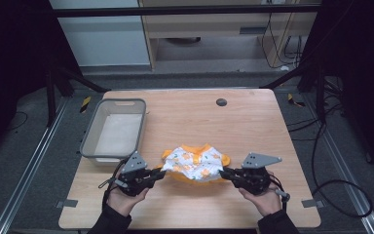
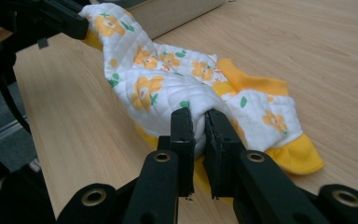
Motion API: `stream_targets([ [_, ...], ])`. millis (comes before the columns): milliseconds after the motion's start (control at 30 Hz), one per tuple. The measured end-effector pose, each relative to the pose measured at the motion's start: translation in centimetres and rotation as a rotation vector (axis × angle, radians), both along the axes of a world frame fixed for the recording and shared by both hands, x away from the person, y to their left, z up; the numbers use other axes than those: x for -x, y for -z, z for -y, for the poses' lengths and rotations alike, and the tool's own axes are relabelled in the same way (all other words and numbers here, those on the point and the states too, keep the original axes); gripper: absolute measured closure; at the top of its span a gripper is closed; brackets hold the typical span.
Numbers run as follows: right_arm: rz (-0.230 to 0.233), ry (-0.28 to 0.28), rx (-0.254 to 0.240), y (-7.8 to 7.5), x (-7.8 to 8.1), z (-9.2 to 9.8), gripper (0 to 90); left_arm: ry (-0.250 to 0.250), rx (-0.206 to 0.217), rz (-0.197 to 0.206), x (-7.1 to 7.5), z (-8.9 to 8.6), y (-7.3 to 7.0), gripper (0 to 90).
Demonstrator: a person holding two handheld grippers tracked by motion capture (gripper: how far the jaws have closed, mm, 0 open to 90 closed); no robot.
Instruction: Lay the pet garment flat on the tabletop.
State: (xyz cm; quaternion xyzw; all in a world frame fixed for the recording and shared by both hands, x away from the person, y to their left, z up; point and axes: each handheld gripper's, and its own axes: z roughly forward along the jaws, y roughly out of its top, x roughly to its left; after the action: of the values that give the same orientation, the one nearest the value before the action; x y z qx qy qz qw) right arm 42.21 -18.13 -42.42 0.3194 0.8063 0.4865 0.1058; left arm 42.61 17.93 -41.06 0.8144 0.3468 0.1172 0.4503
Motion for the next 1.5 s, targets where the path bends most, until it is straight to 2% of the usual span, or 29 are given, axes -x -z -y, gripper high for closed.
stream_targets([
  [33,-0.038,0.013,0.002,-0.2,-1.2,-0.3,82.0,-0.015,0.012,-0.024,-0.6,0.2,0.0,81.2],
  [67,-0.038,0.013,0.002,-0.2,-1.2,-0.3,82.0,-0.025,0.005,-0.046,-1.3,0.4,0.2,81.2],
  [167,-0.075,0.061,0.031,0.8,-3.5,-0.8,81.3,-0.081,-0.048,-0.081,-3.5,1.3,1.5,79.8],
  [200,-0.091,0.082,0.038,1.4,-4.4,-0.9,80.7,-0.106,-0.043,-0.108,-4.5,1.4,2.3,78.9],
  [233,-0.090,0.114,0.055,2.2,-5.4,-1.1,79.9,-0.118,-0.036,-0.131,-5.3,1.4,3.0,78.2],
  [300,-0.071,0.172,0.082,4.1,-7.0,-1.6,76.2,-0.154,-0.041,-0.130,-6.2,1.5,4.0,74.3],
  [367,-0.070,0.181,0.091,4.6,-7.3,-1.8,74.8,-0.157,-0.037,-0.145,-6.9,1.4,5.0,71.8],
  [467,-0.036,0.194,0.103,4.7,-7.3,-1.9,68.2,-0.159,-0.037,-0.091,-6.8,0.9,4.9,55.7],
  [500,0.006,0.194,0.103,4.1,-6.8,-1.5,62.7,-0.157,-0.029,-0.071,-6.5,0.6,4.7,44.8],
  [567,0.022,0.195,0.092,3.8,-6.5,-1.3,60.9,-0.155,-0.015,-0.035,-5.8,0.1,4.3,41.6],
  [633,0.052,0.192,0.080,3.2,-6.0,-0.8,56.4,-0.146,-0.025,-0.010,-5.1,-0.4,3.9,35.7],
  [700,0.084,0.170,0.063,2.6,-4.5,0.4,51.8,-0.138,-0.027,0.013,-4.1,-1.0,3.8,32.0],
  [733,0.084,0.170,0.063,2.6,-4.5,0.4,51.8,-0.134,-0.029,0.017,-3.7,-1.4,4.0,32.0],
  [767,0.084,0.163,0.061,2.8,-3.5,1.3,51.1,-0.134,-0.041,0.012,-3.3,-1.6,4.2,31.7],
  [867,0.074,0.158,0.063,3.4,-2.7,1.9,50.9,-0.136,-0.055,0.000,-2.6,-2.3,5.1,33.5],
  [900,0.061,0.157,0.068,3.9,-2.3,2.2,51.0,-0.135,-0.066,-0.002,-2.4,-2.3,5.4,36.9],
  [1000,0.026,0.157,0.092,5.4,-1.7,2.4,50.9,-0.133,-0.093,-0.005,-2.2,-2.0,6.4,39.1],
  [1067,0.013,0.147,0.123,6.0,-1.7,2.1,50.7,-0.123,-0.129,-0.002,-2.3,-1.6,6.6,39.5],
  [1167,0.016,0.145,0.134,6.3,-2.2,1.7,50.8,-0.108,-0.131,0.011,-2.4,-0.9,6.9,42.1],
  [1233,-0.002,0.144,0.124,6.7,-2.7,1.3,51.5,-0.099,-0.125,0.016,-2.6,-0.5,7.1,43.6],
  [1333,-0.017,0.128,0.161,7.2,-3.2,0.7,55.9,-0.089,-0.125,-0.007,-3.0,0.2,7.7,48.2],
  [1367,-0.018,0.120,0.170,7.4,-3.4,0.5,58.0,-0.086,-0.136,-0.015,-3.2,0.3,7.8,50.6],
  [1433,-0.025,0.106,0.182,7.6,-3.5,0.3,64.3,-0.088,-0.131,-0.031,-3.5,0.5,8.0,57.5],
  [1467,-0.034,0.101,0.190,7.5,-3.5,0.2,69.9,-0.085,-0.129,-0.037,-3.5,0.5,8.1,60.6],
  [1500,-0.043,0.094,0.184,7.3,-3.5,0.4,80.5,-0.083,-0.124,-0.042,-3.6,0.5,8.1,69.4],
])
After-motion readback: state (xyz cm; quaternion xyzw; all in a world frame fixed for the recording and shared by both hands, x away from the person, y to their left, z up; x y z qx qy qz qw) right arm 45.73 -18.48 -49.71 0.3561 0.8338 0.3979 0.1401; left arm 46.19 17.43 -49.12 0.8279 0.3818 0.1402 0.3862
